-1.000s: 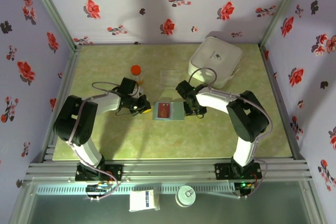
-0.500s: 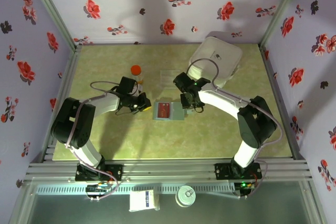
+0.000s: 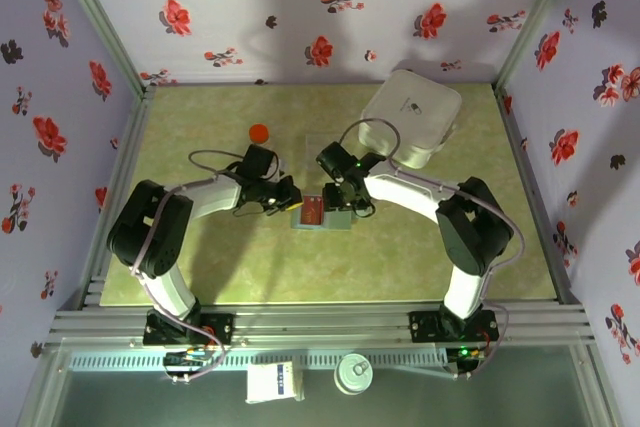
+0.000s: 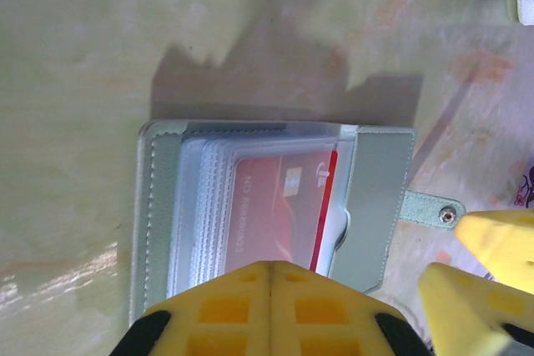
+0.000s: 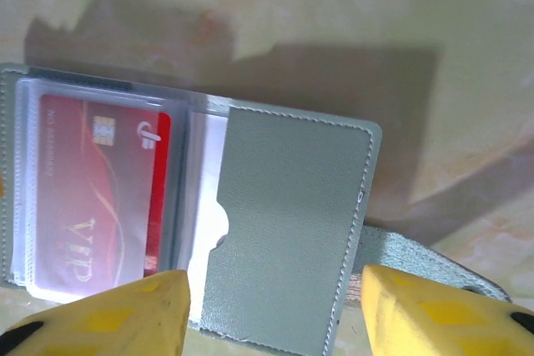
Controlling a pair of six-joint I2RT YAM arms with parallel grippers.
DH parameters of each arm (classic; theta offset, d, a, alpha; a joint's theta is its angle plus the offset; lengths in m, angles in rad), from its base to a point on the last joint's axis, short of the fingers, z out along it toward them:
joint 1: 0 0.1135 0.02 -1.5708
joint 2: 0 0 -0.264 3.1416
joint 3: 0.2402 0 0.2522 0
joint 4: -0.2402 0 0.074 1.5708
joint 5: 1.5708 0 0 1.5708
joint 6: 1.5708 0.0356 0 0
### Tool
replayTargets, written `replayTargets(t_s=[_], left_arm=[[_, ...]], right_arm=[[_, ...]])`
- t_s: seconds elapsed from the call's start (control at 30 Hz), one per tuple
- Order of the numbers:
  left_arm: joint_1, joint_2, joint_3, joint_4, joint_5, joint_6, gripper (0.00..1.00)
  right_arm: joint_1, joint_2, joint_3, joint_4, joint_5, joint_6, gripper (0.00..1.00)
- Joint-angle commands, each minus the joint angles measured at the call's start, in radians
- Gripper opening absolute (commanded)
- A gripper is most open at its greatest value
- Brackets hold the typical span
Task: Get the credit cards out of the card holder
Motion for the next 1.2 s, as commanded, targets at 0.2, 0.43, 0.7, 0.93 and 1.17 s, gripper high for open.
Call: replayTargets(t_s=[0.2,0.43,0.7,0.93,1.17], left_arm=[[-0.013,0.025,0.037,-0.013,-0.027,-0.008,0.24],[-0.017,0.025,0.039,-0.077,-0.056,0.010,0.25],[-0.041,0.020,0.060,-0.176,-0.139,0.029,0.28],[-0.056,0.040,0.108,-0.245,-0.192,0.057,0.28],[-0.067,0.018,0.121,-0.299,-0.239,0.075,0.26]], right_arm=[[-0.045,0.068,-0.078,0.113,-0.095,0.050,0.62],[-0.045,0.078,-0.073,0.144,-0.122,0.053,0.54],[-0.045,0.050,-0.054,0.076,-0.064,0.031,0.54],[-0.044,-0.013,-0.044,0.057,-0.045,0.025,0.54],[-0.032,-0.026,-0.019,0.062,-0.078,0.032,0.50]])
